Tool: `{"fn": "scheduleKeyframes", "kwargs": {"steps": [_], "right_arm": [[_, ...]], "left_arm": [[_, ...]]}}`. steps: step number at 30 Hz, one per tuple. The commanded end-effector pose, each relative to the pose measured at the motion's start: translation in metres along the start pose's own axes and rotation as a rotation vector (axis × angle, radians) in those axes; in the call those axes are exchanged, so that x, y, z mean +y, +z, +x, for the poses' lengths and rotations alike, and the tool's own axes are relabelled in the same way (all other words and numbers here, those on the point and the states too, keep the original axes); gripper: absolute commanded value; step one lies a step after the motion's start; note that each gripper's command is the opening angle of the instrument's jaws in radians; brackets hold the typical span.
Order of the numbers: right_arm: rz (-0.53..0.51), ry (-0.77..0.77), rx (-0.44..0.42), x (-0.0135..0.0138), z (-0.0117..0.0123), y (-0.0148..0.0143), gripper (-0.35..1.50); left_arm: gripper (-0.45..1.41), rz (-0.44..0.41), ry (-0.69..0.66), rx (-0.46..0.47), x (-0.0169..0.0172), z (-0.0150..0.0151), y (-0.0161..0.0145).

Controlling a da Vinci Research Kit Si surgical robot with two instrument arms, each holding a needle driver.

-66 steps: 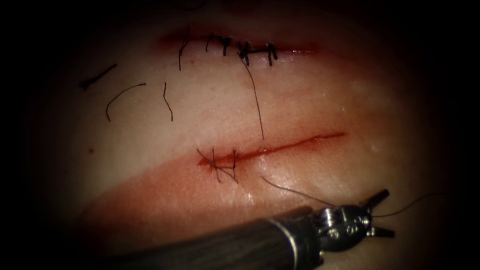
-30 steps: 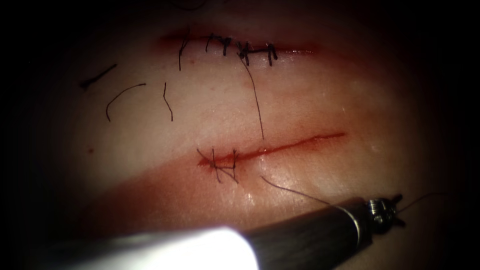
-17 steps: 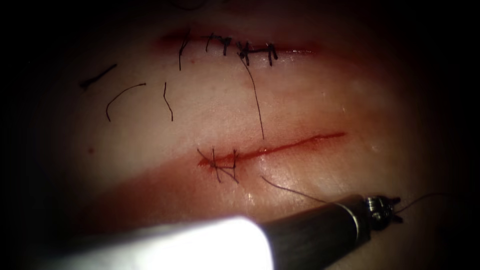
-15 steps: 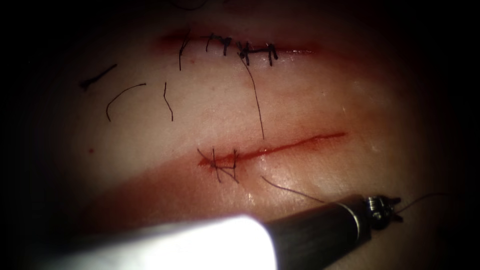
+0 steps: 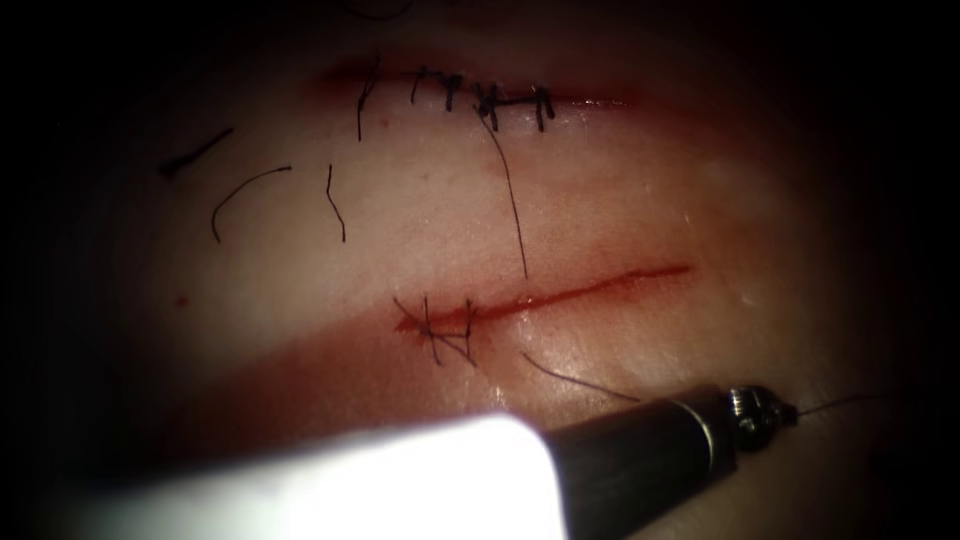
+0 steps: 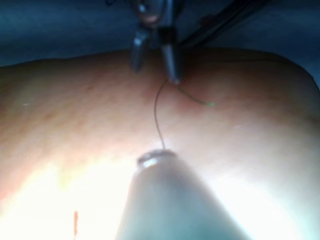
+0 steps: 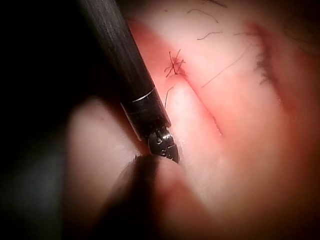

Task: Wound Closure

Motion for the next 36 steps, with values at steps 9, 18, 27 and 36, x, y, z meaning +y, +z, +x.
{"fn": "scheduleKeyframes", "kwargs": {"steps": [9,18,27,36], "right_arm": [[0.01,0.0,-0.004,-0.0005,0.0002,0.0004,1.32],[0.05,0.068,0.355,0.0011,0.0055,-0.0005,1.3],[0.15,0.062,0.509,-0.0006,0.0119,0.0031,1.28],[0.195,0.033,0.641,-0.0016,0.0178,0.0102,1.28]], "left_arm": [[-0.45,0.009,0.036,0.05,0.0014,0.0009,-0.0035],[-0.45,0.023,0.091,0.099,0.004,-0.0035,-0.0103],[-0.45,0.027,0.15,0.192,0.0048,-0.0071,-0.0159],[-0.45,-0.004,0.246,0.426,0.0043,-0.0079,-0.0209]]}}
